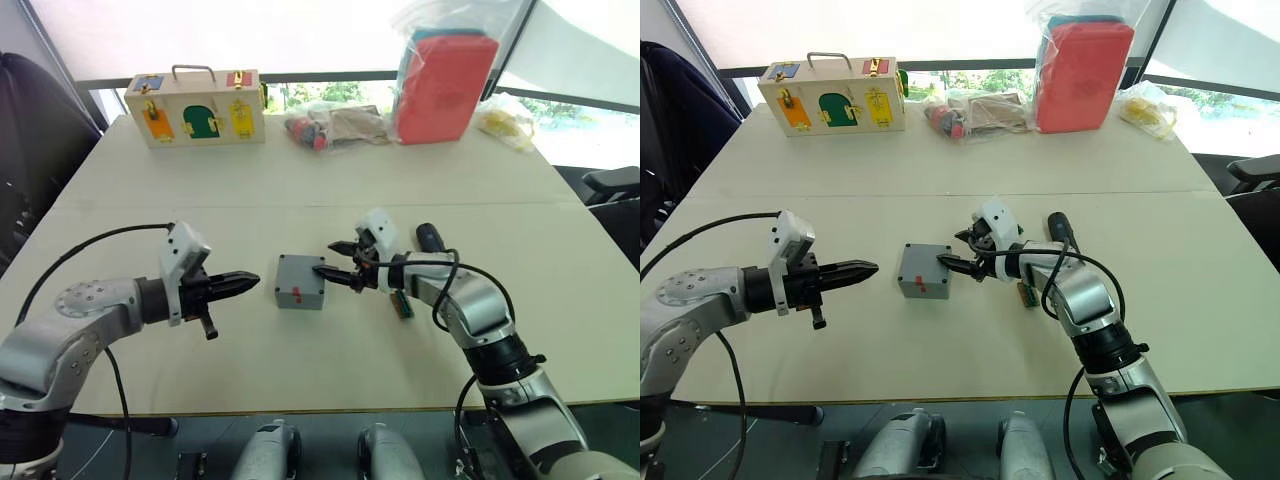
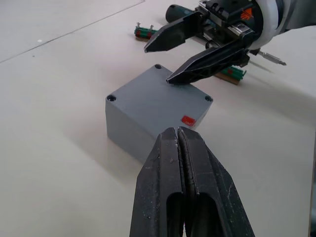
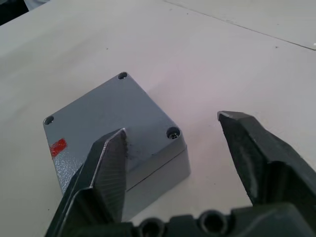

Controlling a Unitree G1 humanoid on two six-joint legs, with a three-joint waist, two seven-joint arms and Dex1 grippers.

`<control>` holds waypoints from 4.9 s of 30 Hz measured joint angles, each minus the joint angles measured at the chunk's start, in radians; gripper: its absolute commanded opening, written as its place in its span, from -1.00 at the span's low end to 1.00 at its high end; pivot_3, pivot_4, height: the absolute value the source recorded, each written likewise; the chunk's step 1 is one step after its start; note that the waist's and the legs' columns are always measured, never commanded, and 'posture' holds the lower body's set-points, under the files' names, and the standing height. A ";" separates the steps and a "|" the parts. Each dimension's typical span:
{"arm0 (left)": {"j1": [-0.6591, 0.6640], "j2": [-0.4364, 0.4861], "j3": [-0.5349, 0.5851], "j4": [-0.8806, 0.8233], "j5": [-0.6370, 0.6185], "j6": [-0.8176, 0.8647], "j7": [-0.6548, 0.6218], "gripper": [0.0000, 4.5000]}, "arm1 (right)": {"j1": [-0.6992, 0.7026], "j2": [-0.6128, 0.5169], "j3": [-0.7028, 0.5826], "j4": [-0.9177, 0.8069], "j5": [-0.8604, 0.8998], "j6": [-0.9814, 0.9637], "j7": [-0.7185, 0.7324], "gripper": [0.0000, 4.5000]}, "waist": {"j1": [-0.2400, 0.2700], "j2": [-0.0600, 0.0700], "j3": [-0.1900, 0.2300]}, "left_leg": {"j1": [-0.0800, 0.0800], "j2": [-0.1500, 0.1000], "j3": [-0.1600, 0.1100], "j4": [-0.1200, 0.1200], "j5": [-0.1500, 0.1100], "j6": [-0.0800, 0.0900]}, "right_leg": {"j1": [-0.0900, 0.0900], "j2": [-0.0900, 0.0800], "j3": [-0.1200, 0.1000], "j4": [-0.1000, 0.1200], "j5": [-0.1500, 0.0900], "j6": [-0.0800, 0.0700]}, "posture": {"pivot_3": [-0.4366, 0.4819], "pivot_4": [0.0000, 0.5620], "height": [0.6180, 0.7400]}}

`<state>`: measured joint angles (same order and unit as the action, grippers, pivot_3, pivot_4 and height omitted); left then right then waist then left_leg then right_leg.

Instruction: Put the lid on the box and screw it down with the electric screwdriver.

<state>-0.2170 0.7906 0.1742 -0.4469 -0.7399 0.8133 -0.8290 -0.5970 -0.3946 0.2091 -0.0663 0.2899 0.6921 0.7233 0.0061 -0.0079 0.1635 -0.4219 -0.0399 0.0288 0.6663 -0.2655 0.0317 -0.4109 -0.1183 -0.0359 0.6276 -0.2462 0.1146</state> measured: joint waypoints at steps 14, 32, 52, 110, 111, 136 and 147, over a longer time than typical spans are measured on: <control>-0.197 -0.029 -0.156 0.074 0.054 -0.103 -0.139 -1.00 | -0.394 -0.270 -0.312 0.049 0.206 0.728 -0.087 0.99 | 0.001 0.002 0.002 | -0.003 0.000 0.001 -0.002 -0.002 0.004 | -0.003 -0.001 0.000 -0.001 -0.001 -0.004 | -0.05 -0.47 1.00; -0.208 0.003 -0.235 0.070 0.141 -0.144 -0.203 -1.00 | -0.547 -0.574 0.350 0.539 0.053 0.695 0.297 0.99 | -0.021 0.005 0.003 | -0.004 0.000 0.003 -0.001 -0.004 0.008 | -0.004 -0.001 0.001 -0.005 0.001 0.000 | -0.05 -0.47 1.00; -0.114 -0.057 -0.222 -0.037 0.117 -0.092 -0.067 -1.00 | -0.566 -0.450 0.555 0.670 -0.127 0.607 0.496 0.84 | -0.014 0.003 0.003 | -0.004 0.000 0.001 0.001 -0.001 0.001 | -0.002 -0.001 0.000 -0.003 0.001 0.000 | -0.05 -0.47 1.00; -0.229 -0.149 -0.319 0.251 0.310 -0.169 -0.082 -1.00 | 0.044 0.243 -0.240 -0.191 0.200 -0.088 -0.220 -0.17 | -0.018 0.007 0.004 | -0.016 0.000 0.002 0.002 0.006 0.000 | -0.015 0.002 0.001 0.003 0.005 0.000 | -0.05 -0.47 1.00; -0.229 -0.150 -0.319 0.251 0.314 -0.171 -0.083 -1.00 | 0.049 0.245 -0.230 -0.183 0.189 -0.105 -0.223 -0.17 | -0.018 0.007 0.004 | -0.016 0.000 0.002 0.002 0.006 0.000 | -0.015 0.002 0.001 0.003 0.005 0.000 | -0.05 -0.47 1.00; -0.270 -0.186 -0.339 0.344 0.366 -0.220 -0.088 -1.00 | 0.080 0.268 -0.131 -0.016 0.057 -0.375 -0.204 -0.17 | -0.018 0.006 0.004 | 0.001 0.000 0.002 0.000 0.006 0.000 | 0.001 0.003 0.001 0.002 0.004 0.002 | -0.05 -0.47 1.00; -0.257 -0.188 -0.357 0.368 0.397 -0.256 -0.100 -1.00 | 0.100 0.270 -0.085 0.024 0.000 -0.446 -0.218 -0.17 | -0.018 0.006 -0.007 | 0.015 0.000 0.002 -0.003 0.001 0.006 | 0.013 0.002 0.003 0.001 0.000 0.001 | -0.05 -0.47 1.00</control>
<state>-0.4736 0.6030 -0.1827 -0.0791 -0.3432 0.5568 -0.9292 -0.4969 -0.1248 0.1241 -0.0426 0.2901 0.2459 0.5057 -0.0123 -0.0021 0.1562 -0.4064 -0.0401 0.0307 0.6633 -0.2644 0.0376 -0.3979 -0.1167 -0.0331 0.6286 -0.2465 0.1155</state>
